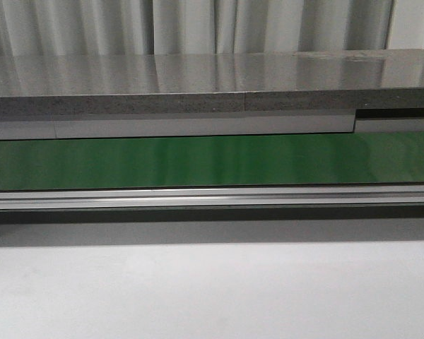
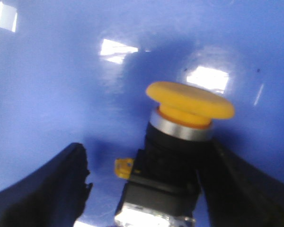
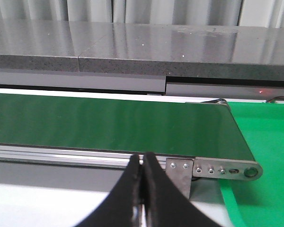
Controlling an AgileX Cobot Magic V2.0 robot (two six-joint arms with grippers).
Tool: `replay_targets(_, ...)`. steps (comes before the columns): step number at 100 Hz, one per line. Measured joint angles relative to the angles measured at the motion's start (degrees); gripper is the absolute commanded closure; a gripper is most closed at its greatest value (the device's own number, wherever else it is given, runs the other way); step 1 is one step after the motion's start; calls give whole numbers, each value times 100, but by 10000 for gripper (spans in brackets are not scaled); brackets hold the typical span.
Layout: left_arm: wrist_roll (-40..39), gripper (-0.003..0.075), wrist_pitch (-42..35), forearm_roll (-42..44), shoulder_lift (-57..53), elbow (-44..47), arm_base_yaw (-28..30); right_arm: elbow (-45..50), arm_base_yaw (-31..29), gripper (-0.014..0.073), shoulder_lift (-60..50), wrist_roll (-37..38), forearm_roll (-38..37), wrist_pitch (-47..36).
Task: Move button from left to right
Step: 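Close the left gripper on the switch and lift it from the tray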
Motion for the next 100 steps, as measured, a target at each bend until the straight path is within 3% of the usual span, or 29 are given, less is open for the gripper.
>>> replay_targets(14, 0, 577, 53, 0, 0, -53, 0, 0, 0, 662, 0, 0, 0, 0)
replay_targets(26, 0, 637, 242, 20, 8, -264, 0, 0, 0, 662, 0, 0, 0, 0)
replay_targets(60, 4, 646, 834, 20, -300, -916, -117, 0, 0, 662, 0, 0, 0, 0)
replay_targets(100, 205, 645, 1199, 1, -874, -915, -1227, 0, 0, 662, 0, 0, 0, 0)
